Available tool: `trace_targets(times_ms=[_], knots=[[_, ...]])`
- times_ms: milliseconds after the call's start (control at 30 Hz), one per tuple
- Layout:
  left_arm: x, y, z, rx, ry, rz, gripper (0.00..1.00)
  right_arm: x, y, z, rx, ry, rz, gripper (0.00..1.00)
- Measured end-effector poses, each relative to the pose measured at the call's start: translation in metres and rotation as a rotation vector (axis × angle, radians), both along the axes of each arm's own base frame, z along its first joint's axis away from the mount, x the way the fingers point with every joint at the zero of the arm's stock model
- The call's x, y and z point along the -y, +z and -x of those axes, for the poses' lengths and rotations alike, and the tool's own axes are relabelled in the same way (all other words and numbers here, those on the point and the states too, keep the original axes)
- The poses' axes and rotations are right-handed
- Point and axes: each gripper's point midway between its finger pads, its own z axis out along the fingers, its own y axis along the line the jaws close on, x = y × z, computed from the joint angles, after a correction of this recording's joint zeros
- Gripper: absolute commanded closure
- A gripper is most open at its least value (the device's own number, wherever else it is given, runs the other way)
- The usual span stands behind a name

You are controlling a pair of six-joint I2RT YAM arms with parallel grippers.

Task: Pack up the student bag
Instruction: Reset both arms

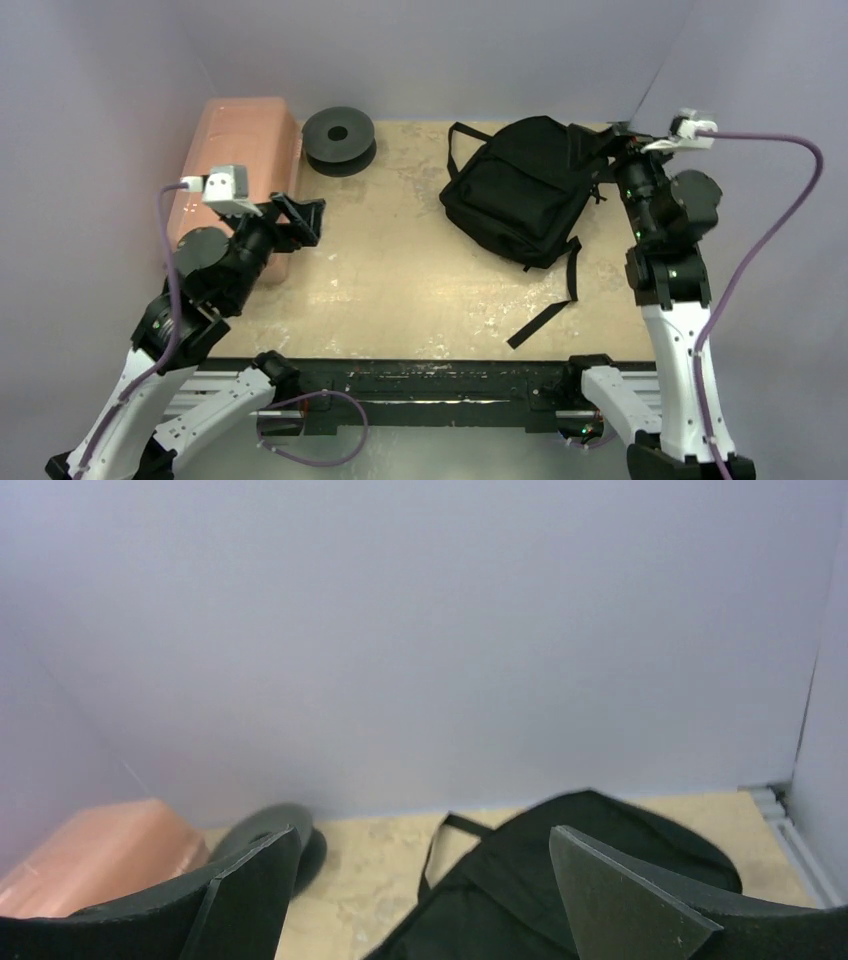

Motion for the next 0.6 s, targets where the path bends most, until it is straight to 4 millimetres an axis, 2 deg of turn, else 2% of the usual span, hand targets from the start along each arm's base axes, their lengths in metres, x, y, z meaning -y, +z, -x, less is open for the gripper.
trace_targets(times_ms=[100,233,333,600], knots=[[-0.017,0.025,0.011,0.084,0.034,0.014,0.21,0.006,0.029,0.029,0.112,-0.024,-0.021,0.01],[-0.04,0.059,0.028,0.198,0.079,0.054,0.21,0.018,0.061,0.054,0.231,-0.084,-0.055,0.01],[-0.045,0.067,0.03,0.222,0.097,0.048,0.21,0.023,0.067,0.057,0.251,-0.113,-0.069,0.01],[-0.044,0.061,0.022,0.203,0.108,-0.007,0.21,0.033,0.058,0.054,0.232,-0.164,-0.08,0.01]])
